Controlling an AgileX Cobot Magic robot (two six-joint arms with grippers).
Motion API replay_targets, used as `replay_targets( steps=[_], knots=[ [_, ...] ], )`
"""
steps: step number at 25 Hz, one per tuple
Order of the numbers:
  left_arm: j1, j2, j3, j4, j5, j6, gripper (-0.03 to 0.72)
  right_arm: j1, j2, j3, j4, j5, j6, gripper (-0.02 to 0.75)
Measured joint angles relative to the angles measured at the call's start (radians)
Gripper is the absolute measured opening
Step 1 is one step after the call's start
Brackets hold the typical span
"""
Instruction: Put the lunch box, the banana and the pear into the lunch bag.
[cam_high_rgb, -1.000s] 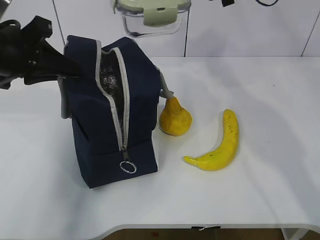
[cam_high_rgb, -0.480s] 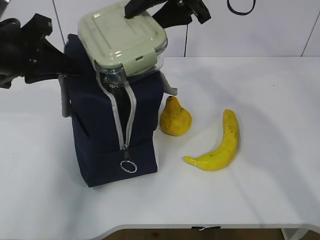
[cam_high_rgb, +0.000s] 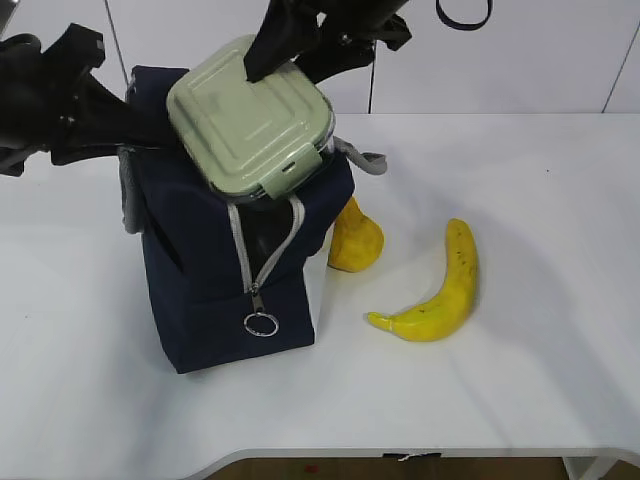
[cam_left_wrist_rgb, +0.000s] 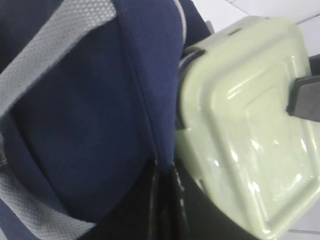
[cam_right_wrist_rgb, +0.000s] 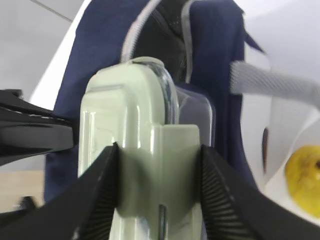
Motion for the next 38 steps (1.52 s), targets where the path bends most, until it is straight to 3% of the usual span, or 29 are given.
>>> replay_targets(
  steps=[6, 14, 38],
  knots=[
    [0.000, 0.000, 0.000, 0.000, 0.000, 0.000, 0.003, 0.101, 0.000, 0.000, -0.168, -0.075, -0.071, 0.357],
    [0.000, 0.000, 0.000, -0.018, -0.003, 0.000, 0.003, 0.130, 0.045, 0.000, -0.254, -0.127, -0.106, 0.357],
    [0.000, 0.000, 0.000, -0.046, -0.010, 0.000, 0.003, 0.155, 0.202, 0.000, -0.067, -0.181, -0.207, 0.357]
  ],
)
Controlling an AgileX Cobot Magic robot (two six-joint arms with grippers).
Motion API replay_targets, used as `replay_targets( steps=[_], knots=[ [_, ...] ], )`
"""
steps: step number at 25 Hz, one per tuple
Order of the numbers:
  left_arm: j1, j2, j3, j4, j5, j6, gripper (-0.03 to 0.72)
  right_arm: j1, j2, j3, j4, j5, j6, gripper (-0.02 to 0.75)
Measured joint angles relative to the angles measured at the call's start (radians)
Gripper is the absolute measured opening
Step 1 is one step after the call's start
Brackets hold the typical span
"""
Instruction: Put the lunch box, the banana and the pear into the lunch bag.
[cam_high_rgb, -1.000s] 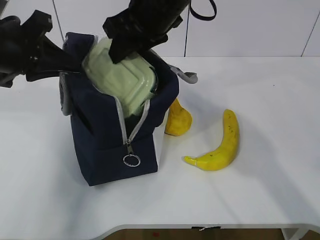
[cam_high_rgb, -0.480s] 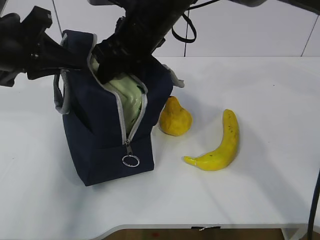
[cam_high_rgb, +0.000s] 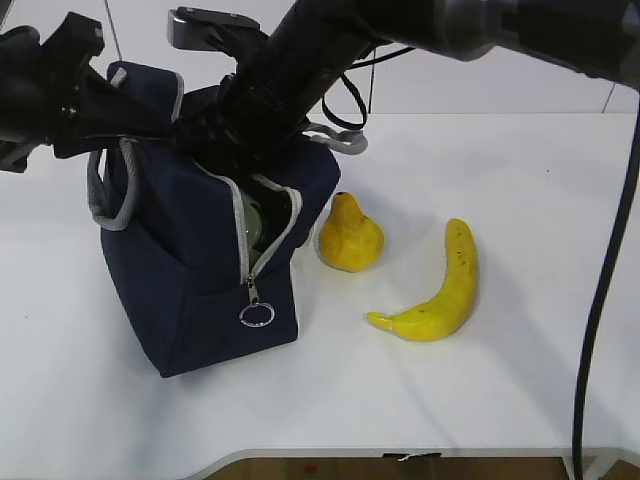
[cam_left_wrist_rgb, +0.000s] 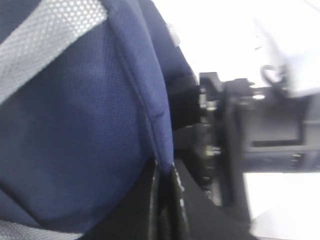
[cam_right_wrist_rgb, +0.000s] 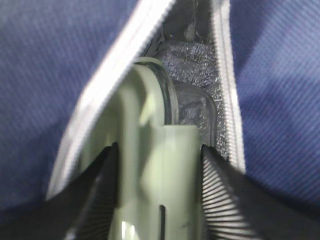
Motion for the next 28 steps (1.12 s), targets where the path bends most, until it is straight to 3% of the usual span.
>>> replay_targets(
  steps=[4, 10, 19, 28],
  knots=[
    [0.000, 0.000, -0.002, 0.029, -0.002, 0.000, 0.003, 0.000, 0.004, 0.000, 0.002, -0.005, -0.022, 0.360],
    [0.000, 0.000, -0.004, 0.047, -0.002, 0.000, 0.003, 0.000, 0.004, 0.000, 0.003, 0.010, -0.030, 0.422],
    [0.000, 0.000, -0.004, 0.064, 0.013, 0.000, 0.003, 0.000, 0.004, -0.025, 0.019, 0.022, -0.030, 0.429],
    [0.000, 0.000, -0.004, 0.072, 0.025, 0.000, 0.003, 0.000, 0.004, -0.273, -0.205, 0.222, 0.015, 0.429]
  ],
)
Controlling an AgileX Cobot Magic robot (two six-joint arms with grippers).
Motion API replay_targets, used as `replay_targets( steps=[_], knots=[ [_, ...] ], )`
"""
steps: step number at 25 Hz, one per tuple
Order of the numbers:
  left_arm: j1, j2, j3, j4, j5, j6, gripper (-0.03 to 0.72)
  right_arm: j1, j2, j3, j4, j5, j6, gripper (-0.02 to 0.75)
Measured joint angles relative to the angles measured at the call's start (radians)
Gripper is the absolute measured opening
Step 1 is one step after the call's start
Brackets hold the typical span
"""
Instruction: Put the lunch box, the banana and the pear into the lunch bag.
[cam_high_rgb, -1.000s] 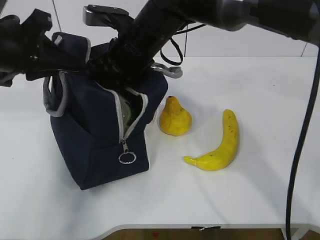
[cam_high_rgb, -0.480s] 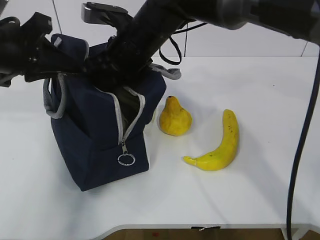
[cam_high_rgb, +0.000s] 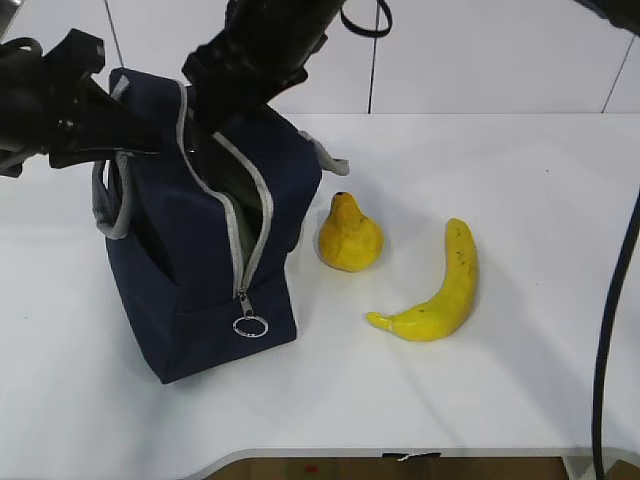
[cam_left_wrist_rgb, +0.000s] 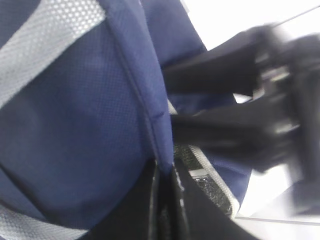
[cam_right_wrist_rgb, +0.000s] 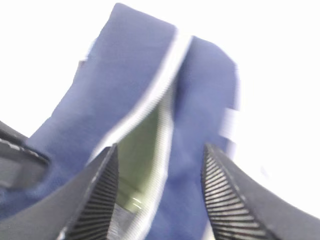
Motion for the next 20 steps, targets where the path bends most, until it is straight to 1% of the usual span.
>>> replay_targets(
  steps=[3, 5, 8, 11, 15, 20],
  knots=[
    [0.000, 0.000, 0.000, 0.002, 0.000, 0.000, 0.003, 0.000, 0.000, -0.072, -0.011, 0.009, 0.028, 0.429],
    [0.000, 0.000, 0.000, 0.002, 0.000, 0.000, 0.003, 0.000, -0.017, -0.078, -0.022, 0.011, 0.051, 0.429],
    [0.000, 0.000, 0.000, 0.002, 0.000, 0.000, 0.003, 0.000, -0.057, -0.062, -0.091, 0.015, 0.097, 0.429],
    [0.000, 0.000, 0.000, 0.004, 0.000, 0.000, 0.003, -0.002, -0.108, -0.015, -0.186, 0.018, 0.162, 0.429],
    [0.000, 0.000, 0.000, 0.008, 0.000, 0.000, 0.003, -0.026, -0.163, 0.063, -0.218, 0.020, 0.210, 0.429],
    [0.000, 0.000, 0.000, 0.012, 0.002, 0.000, 0.003, -0.092, -0.226, 0.207, -0.283, 0.020, 0.298, 0.429]
  ],
)
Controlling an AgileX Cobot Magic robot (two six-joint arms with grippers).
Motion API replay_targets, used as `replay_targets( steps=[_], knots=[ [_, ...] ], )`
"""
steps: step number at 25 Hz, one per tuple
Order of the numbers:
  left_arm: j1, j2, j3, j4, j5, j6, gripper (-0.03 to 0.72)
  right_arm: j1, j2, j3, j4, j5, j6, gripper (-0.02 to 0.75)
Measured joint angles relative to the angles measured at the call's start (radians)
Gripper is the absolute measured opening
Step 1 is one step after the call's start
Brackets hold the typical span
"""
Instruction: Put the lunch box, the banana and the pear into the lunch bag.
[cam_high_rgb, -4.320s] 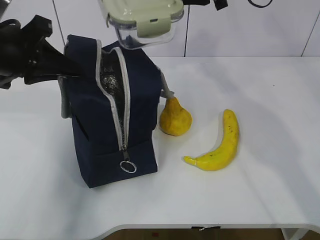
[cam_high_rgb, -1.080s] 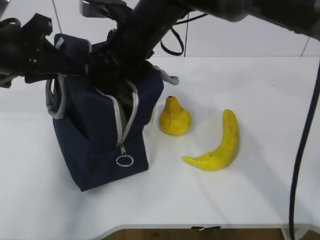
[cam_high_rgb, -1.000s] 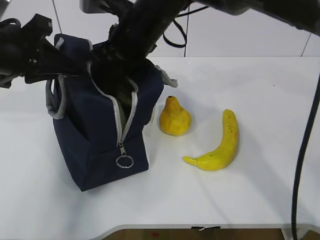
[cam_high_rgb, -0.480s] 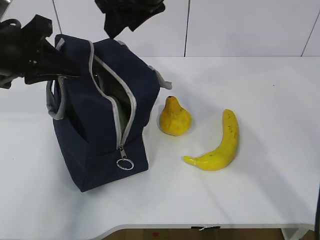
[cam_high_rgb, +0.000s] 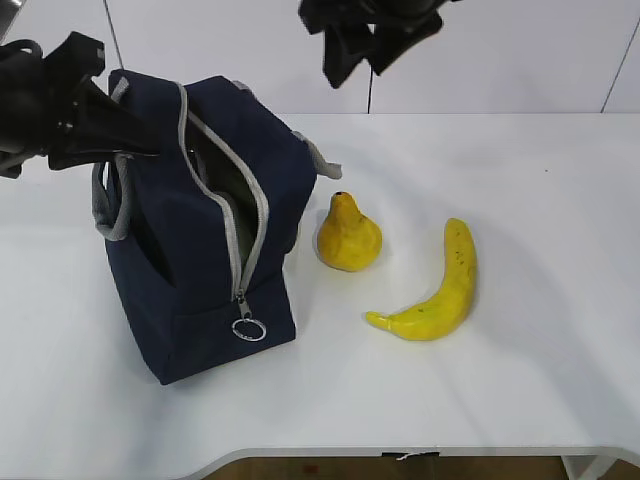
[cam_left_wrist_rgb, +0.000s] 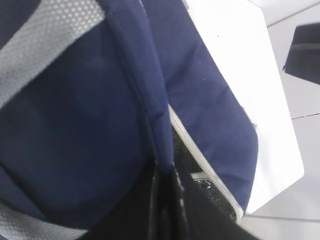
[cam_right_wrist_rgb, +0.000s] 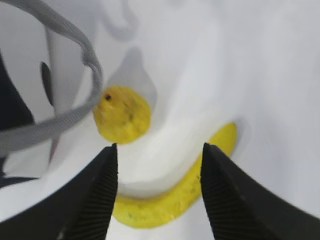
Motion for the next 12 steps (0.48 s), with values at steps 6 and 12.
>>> replay_targets(
  steps=[6, 12],
  knots=[
    [0.000, 0.000, 0.000, 0.004, 0.000, 0.000, 0.003, -0.077, -0.079, 0.178, -0.040, 0.000, 0.050, 0.430],
    [0.000, 0.000, 0.000, 0.004, 0.003, 0.000, 0.003, -0.109, -0.152, 0.350, -0.086, -0.002, 0.138, 0.430]
  ],
)
